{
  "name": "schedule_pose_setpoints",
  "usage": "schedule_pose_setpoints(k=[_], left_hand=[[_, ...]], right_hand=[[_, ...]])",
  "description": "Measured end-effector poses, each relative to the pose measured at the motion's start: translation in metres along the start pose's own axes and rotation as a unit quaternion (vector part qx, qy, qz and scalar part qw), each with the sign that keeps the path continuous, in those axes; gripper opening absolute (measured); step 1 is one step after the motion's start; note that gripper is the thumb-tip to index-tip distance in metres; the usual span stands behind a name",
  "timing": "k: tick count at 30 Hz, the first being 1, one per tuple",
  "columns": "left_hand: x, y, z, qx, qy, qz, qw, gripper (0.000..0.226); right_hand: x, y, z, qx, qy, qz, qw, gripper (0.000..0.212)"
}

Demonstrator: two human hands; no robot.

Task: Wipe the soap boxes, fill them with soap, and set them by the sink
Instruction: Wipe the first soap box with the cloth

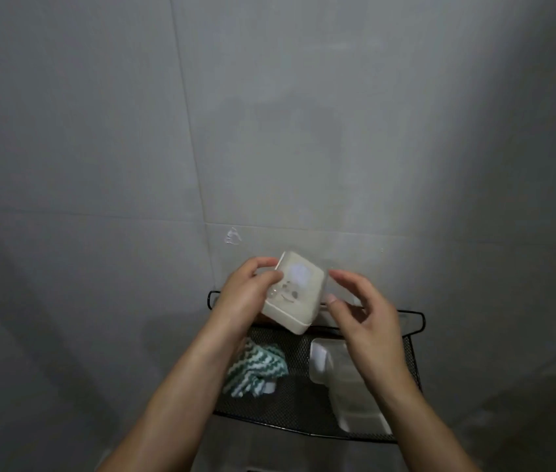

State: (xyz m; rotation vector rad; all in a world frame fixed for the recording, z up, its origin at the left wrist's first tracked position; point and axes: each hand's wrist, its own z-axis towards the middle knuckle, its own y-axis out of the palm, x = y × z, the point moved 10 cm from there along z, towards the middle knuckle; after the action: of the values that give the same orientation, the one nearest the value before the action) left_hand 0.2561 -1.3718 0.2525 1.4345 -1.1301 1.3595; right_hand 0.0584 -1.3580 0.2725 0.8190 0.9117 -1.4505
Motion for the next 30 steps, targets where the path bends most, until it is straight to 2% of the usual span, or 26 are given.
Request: schedule_pose_setpoints(k=[3,7,9,11,15,18,21,24,27,30], left_hand=[[-0.003,0.004,-0.002,-0.058,-0.030,-0.042,0.997,0.024],[-0.008,0.012,-0.006,-0.117,-0.076,-0.121,0.983,0.022],[-0.007,0.016,-0.008,-0.140,-0.086,-0.150,0.975,0.027],[-0.008,0.019,-0.009,-0.157,-0.100,-0.180,0.966,0.019],[-0.013,0.022,-0.016,-0.190,-0.127,-0.178,0.957,0.021],[-0.009,0.019,-0.017,-0.195,-0.096,-0.168,0.961,0.023],[-0.004,0.006,-0.017,-0.189,-0.031,-0.090,0.977,0.035],[-0.003,-0.005,-0.022,-0.195,0.011,-0.059,0.979,0.044],[-0.004,-0.007,-0.026,-0.199,0.024,-0.049,0.978,0.061],[-0.012,-0.011,-0.024,-0.116,-0.014,-0.092,0.989,0.072]], right_hand=[[0.015,-0.014,0.005,0.006,0.042,-0.001,0.999,0.041],[0.036,-0.003,0.004,-0.116,0.128,0.107,0.979,0.065],[0.036,0.002,0.002,-0.169,0.118,0.120,0.971,0.074],[0.039,0.001,0.002,-0.192,0.116,0.123,0.967,0.079],[0.044,0.005,-0.002,-0.227,0.140,0.143,0.953,0.082],[0.049,0.001,-0.001,-0.206,0.157,0.162,0.952,0.085],[0.051,-0.009,0.002,-0.169,0.163,0.180,0.955,0.094],[0.050,-0.014,0.004,-0.148,0.159,0.187,0.958,0.102],[0.048,-0.016,0.006,-0.119,0.155,0.202,0.960,0.097],[0.045,-0.015,0.007,-0.090,0.137,0.191,0.968,0.093]])
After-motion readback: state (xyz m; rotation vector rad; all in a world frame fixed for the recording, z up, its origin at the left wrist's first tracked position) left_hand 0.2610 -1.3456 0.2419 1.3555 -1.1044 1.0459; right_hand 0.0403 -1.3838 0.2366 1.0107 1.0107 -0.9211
